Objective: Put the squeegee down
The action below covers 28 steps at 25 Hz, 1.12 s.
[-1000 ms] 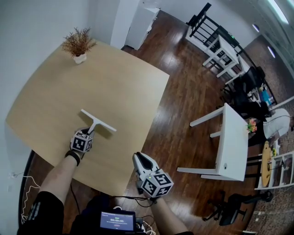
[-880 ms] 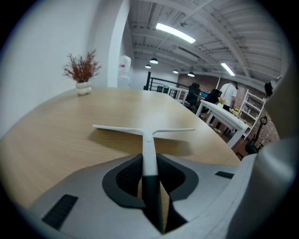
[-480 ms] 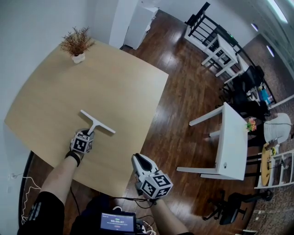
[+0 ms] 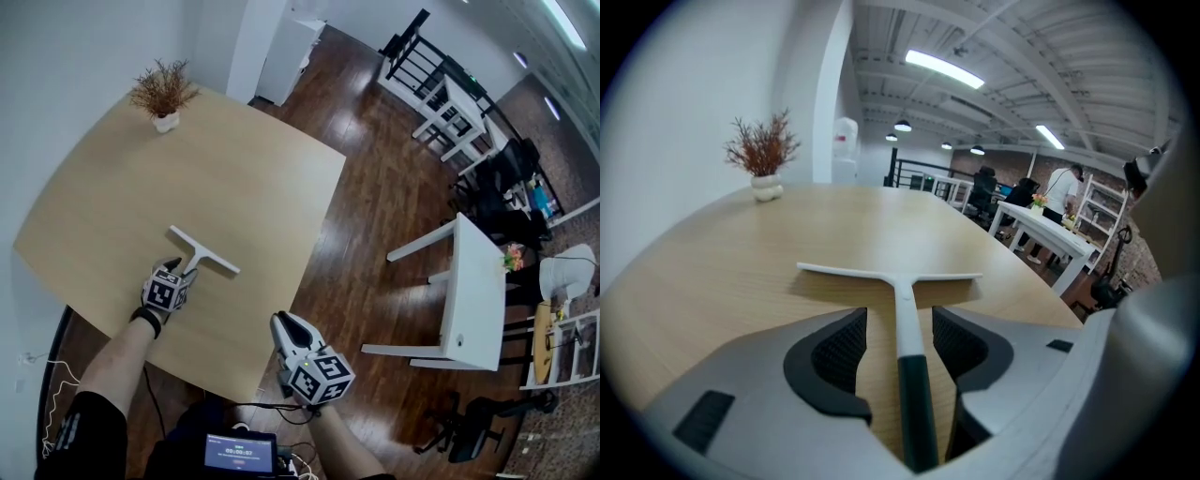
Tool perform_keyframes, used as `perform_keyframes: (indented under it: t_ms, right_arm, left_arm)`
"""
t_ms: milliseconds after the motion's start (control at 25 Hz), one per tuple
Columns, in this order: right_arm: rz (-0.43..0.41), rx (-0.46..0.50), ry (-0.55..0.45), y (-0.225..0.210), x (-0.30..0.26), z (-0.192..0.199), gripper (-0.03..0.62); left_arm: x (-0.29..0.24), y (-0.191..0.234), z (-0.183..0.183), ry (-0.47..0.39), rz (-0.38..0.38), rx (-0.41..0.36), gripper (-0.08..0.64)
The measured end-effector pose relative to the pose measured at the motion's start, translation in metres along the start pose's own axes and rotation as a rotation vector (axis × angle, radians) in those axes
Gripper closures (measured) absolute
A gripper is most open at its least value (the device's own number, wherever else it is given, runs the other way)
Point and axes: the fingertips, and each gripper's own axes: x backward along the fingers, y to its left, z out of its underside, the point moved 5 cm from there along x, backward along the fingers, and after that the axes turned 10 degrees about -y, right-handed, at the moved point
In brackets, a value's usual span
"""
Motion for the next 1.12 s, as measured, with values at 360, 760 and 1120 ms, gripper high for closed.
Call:
perform_keyframes:
  t_ms: [360,760,1120]
  right_arm:
    - [-0.02,0.037,-0.042,0.018,0.008,-0.02,0.517]
    - [-0.077,0.066,-0.097,0.038,0.061,-0.036,0.517]
    - [-0.146,0.091,-0.138,0.053,0.135,-0.042,0.517]
  left_arm:
    - [0.05,0.001,-0.044,-0.133,0.004,-0.032,0.327]
    - [0.14,-0.031,-0.068,-0.276,-0.048,-0.006,0.327]
    - [0.24,-0.099,-0.06,-0.375,-0.078,-0.001,0.327]
